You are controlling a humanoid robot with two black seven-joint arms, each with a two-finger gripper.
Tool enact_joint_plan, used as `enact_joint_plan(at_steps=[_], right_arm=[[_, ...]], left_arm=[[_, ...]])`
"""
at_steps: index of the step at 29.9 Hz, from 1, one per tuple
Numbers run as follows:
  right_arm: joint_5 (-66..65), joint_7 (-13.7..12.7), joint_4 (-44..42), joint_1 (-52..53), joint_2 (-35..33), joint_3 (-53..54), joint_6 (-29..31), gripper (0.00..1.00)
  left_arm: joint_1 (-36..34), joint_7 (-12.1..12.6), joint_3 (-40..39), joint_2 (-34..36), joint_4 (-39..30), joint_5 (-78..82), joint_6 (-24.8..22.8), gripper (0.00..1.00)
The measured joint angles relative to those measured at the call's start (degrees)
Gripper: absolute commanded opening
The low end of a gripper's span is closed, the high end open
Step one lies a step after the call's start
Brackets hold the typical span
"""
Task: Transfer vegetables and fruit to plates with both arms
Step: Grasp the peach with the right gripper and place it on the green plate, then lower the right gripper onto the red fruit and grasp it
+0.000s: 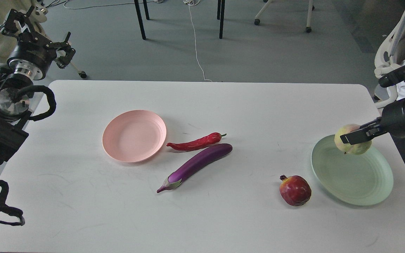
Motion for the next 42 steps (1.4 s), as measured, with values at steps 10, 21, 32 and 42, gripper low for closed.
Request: enact_joint_plan(at_steps=[10,21,32,42], right_arm=[[-0.26,-1.02,-5.21,-12.62,-1.49,5.92,-3.82,0.67],[-0.42,-1.68,-7.59,-16.86,-1.33,8.94,-4.21,0.95],[0.09,-1.62,-3.9,-13.54,-1.37,11.77,-4.23,0.97],[-1.61,-1.6,9.85,-3.77,3.12,11.82,-3.49,0.97]], left_arm=[[-0.11,0.24,0.06,-0.52,-0.33,0.1,0.0,0.99],[-0.17,0.3,0.13,-0.58,-0.34,0.15,0.0,0.98],[-0.07,0.23,0.12,-0.08,-0.33,0.15,0.0,0.98],[-0.15,0.22,0.12,-0.19,-0.33,0.14,-0.01,0.98]])
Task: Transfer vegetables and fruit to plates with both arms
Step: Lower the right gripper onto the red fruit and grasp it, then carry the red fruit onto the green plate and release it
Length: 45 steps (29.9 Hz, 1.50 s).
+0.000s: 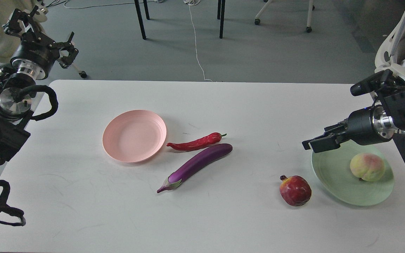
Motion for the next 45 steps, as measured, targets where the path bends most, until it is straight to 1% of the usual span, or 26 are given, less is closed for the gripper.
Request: enact_joint_plan(at_steps=[5,17,20,26,28,33,38,41,45], right_arm=[[-1.31,0.2,3.86,1.7,5.37,-2.08,-0.01,0.97],[-2.26,0.01,3.94,2.94,17.67,-7.68,0.0,0.97],[-3.61,-0.1,3.74,3.17,19.05,-9.72,0.02,0.97],[-5.45,-0.12,3.73,3.2,19.67,-13.21,0.04,0.97],[-5.82,-0.16,3.7,2.91,19.76,-13.78,0.04,0.94],[-5.9,-0.28,3.03,1.75,20.41,-14.3,0.04,0.77],[-5.48,-0.29,2.44,1.26,21.31,-14.3,-0.12,0.65],[-5.35,-0.25,2.44,2.03,21.33,-14.22,-0.12,0.64],[-4.2,-0.13,2.39,5.36,19.6,-13.31,-0.29,0.64]], left_arm=[[-0.1,0.1,0.01,0.14,0.0,0.11,0.0,0.98],[0.29,-0.15,0.02,0.38,0.0,0.1,0.0,0.99],[0.4,-0.22,0.02,0.45,0.03,0.1,0.0,0.98],[0.56,-0.28,0.02,0.49,0.26,0.1,0.0,0.98],[0.58,-0.31,0.02,0.49,0.33,0.1,0.0,0.99],[0.6,-0.32,0.02,0.49,0.41,0.1,0.0,0.99],[0.68,-0.32,0.02,0.6,0.51,0.1,0.0,0.98],[0.69,-0.32,0.02,0.6,0.53,0.1,0.0,0.99],[0.69,-0.32,0.02,0.7,0.53,0.1,0.0,0.99]])
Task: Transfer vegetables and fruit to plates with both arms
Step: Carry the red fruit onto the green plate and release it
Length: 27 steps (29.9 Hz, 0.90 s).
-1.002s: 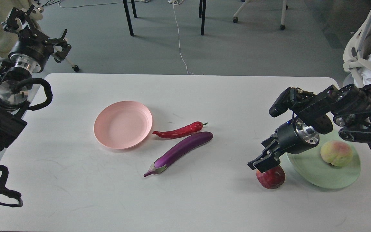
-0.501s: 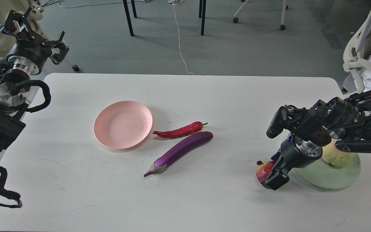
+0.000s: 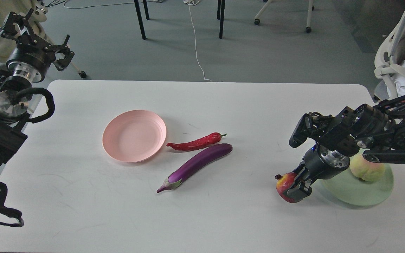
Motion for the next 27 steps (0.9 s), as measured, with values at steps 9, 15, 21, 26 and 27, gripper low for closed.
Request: enact_joint_plan(at_steps=[9,15,21,26,27], right_arm=[[-0.19,-0.87,-3.96,0.88,-8.1,0.29,-0.33,0.64],[-0.41,-1.35,-7.29,-1.44,-13.47,0.49,-0.88,0.65],[-1.67,-2.04,-7.72,-4.5,-16.97,0.45,-1.36,0.76],[-1.95,-2.1,-8.29,-6.4,-17.84,0.86,-2.52,0.94],[-1.95,-2.1,-8.31,-6.76,-18.01,1.19,-2.6,0.94]], left_arm=[[-0.25,0.07,-0.03,0.08,0.0,0.0,0.0,0.99],[-0.25,0.11,-0.02,0.26,0.0,0.0,0.0,0.99],[-0.25,0.23,0.0,0.03,-0.07,0.0,0.0,0.99],[-0.25,0.33,0.01,-0.19,-0.08,0.0,0.0,0.98],[-0.25,0.34,0.04,-0.27,-0.09,0.01,0.0,0.99]])
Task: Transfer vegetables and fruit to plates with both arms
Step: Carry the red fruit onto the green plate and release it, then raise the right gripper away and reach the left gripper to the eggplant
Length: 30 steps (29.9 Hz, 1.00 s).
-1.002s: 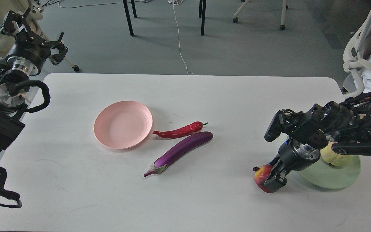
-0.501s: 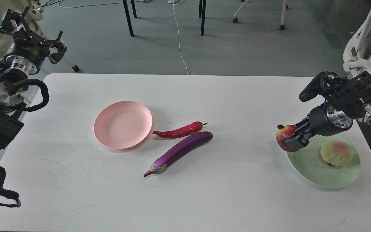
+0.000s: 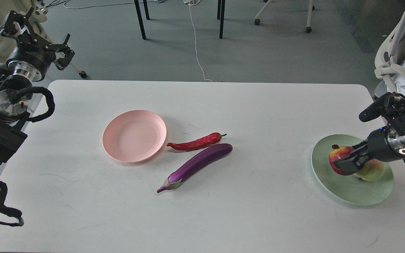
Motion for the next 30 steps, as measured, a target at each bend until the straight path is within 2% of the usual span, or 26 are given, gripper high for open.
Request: enact_joint_plan(at_steps=[9,13,19,24,30], right_arm=[[1.77,0.17,-0.1,-4.55,-2.72,10.05,-0.27,0.96],[9.83,0.33,-1.27,-8.18,-3.4,18.31,-0.31,0.97],[23.18,0.53,-5.97,-16.5,-2.96,34.43,-0.28,0.98],[30.91,0.63,-7.71,-23.83,-1.52,48.79,-0.35,0.98],[41.7,0.8,-8.11,-29.5,-1.14,58.95,-0.42,0.98]], left_arm=[[0.0,0.14,0.05,-0.37,-0.09,2.56,0.01,0.98],[0.0,0.48,0.4,-0.58,-0.3,6.25,0.01,0.98],[-0.34,0.49,6.21,-0.6,-1.91,12.31,0.01,0.98],[-2.39,0.49,13.69,1.06,-9.12,15.37,0.01,0.98],[-4.22,0.31,16.59,3.49,-22.36,30.03,0.01,0.98]])
